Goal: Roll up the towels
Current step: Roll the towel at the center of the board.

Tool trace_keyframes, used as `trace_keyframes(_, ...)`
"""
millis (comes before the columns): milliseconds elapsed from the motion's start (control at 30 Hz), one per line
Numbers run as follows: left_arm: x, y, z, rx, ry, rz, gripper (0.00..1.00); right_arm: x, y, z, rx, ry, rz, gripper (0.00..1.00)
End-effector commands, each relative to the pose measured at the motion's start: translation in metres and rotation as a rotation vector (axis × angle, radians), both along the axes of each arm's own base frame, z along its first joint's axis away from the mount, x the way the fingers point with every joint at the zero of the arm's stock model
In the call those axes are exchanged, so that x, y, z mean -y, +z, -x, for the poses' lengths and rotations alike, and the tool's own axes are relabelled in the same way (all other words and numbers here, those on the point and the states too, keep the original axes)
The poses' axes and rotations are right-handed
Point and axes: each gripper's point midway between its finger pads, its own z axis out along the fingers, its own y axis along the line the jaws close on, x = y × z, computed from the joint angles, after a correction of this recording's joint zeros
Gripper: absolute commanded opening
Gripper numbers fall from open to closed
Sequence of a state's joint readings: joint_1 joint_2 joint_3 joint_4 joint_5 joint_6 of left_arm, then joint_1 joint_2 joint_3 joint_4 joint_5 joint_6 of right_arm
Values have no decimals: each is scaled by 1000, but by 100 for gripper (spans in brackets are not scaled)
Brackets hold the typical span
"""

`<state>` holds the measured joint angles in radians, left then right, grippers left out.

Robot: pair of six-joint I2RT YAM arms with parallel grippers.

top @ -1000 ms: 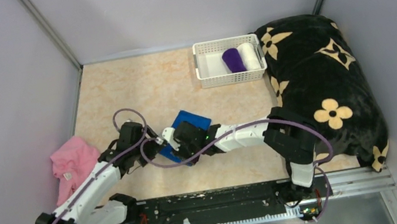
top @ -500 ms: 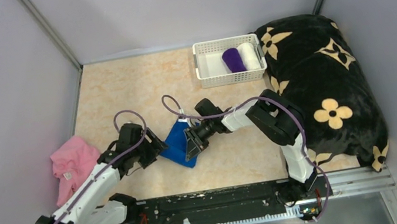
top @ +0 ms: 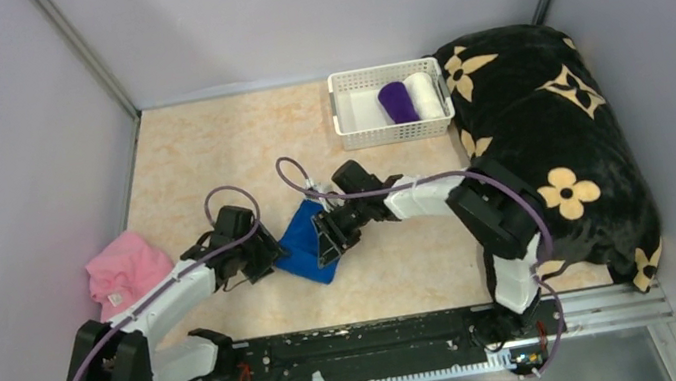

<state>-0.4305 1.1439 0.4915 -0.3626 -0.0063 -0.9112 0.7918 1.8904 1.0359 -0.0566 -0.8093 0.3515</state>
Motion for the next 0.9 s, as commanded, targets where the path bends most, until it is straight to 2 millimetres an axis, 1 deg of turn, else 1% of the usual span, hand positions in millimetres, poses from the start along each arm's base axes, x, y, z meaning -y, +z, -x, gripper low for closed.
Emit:
trace_keyframes(0,-13,-23,14,-60,3,-70,65,13,34,-30,417,-89,129,56)
trace_keyframes(33,-12,-25,15,-69,0,-71,65,15,43,-33,503,-107,154,59)
trace_keyframes(133,-12,-26,15,-78,-2,-73,64,12,61,-29,722,-104,206,61)
trace_keyframes(233,-14,-26,16,-80,5,-80,64,3,69,-18,885,-88,247,61)
trace_keyframes(300,-15,-25,17,-81,8,-80,64,-6,70,-8,961,-65,255,61)
trace_keyframes(467,-16,-26,19,-86,13,-79,64,-23,54,5,1052,-8,312,61)
trace_keyframes(500,-15,-26,20,-88,12,-79,64,-23,38,6,1055,16,352,61)
trace_keyframes(567,-14,-26,20,-88,13,-73,64,-24,22,7,1062,42,392,61)
trace_keyframes(733,-14,-26,18,-87,10,-71,64,-21,-11,11,1054,110,455,61)
trace_keyframes(867,-10,-25,16,-85,2,-60,65,-16,-36,12,1046,154,504,59)
